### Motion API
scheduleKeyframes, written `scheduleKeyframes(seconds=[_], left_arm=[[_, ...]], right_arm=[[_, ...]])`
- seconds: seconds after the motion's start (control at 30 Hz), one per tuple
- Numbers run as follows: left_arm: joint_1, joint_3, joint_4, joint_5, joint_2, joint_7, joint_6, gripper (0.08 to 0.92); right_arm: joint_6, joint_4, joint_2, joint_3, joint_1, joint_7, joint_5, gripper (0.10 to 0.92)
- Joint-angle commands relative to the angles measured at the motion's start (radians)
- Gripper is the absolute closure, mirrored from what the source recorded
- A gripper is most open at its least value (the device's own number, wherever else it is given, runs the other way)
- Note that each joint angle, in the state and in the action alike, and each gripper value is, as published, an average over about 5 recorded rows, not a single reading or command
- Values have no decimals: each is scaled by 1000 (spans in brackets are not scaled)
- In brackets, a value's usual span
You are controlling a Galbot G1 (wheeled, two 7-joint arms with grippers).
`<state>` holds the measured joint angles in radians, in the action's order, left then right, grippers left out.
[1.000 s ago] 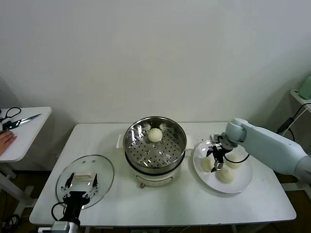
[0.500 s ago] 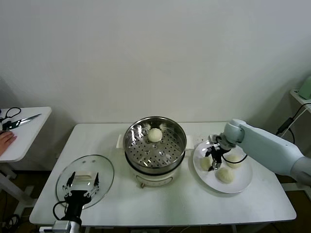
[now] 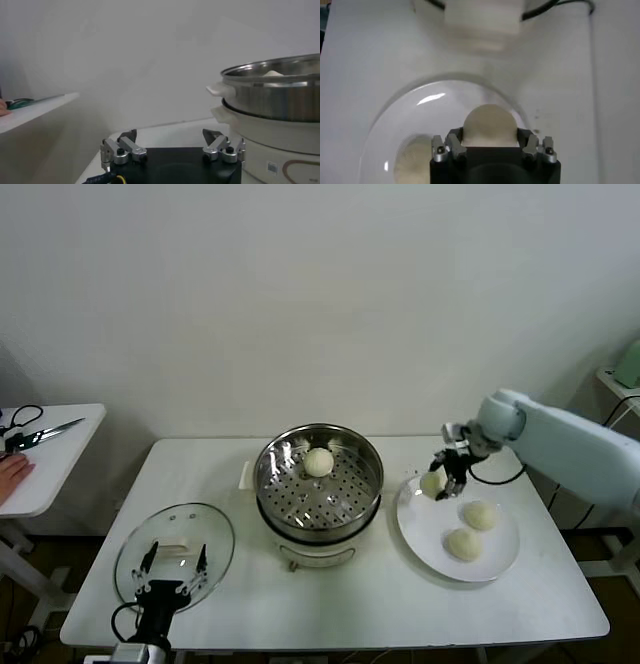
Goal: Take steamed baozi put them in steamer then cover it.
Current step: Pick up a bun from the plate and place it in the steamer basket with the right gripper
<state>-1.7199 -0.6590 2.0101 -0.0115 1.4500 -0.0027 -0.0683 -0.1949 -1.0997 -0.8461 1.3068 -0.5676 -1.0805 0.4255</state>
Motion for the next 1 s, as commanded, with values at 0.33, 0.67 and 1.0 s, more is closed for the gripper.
scheduleKeyframes(seconds=[0.33, 0.67, 1.0], left_arm=[[2, 39, 10, 46, -2, 6, 7, 177], [-8, 39, 10, 48, -17, 2, 0, 177], [-14, 28, 10, 39, -24, 1, -3, 177]], right_arm=[[-114, -80, -280, 137, -244, 79, 335, 330], [-161, -49, -474, 83, -66, 169, 269, 330], [-165, 47, -596, 75, 61, 185, 224, 330]])
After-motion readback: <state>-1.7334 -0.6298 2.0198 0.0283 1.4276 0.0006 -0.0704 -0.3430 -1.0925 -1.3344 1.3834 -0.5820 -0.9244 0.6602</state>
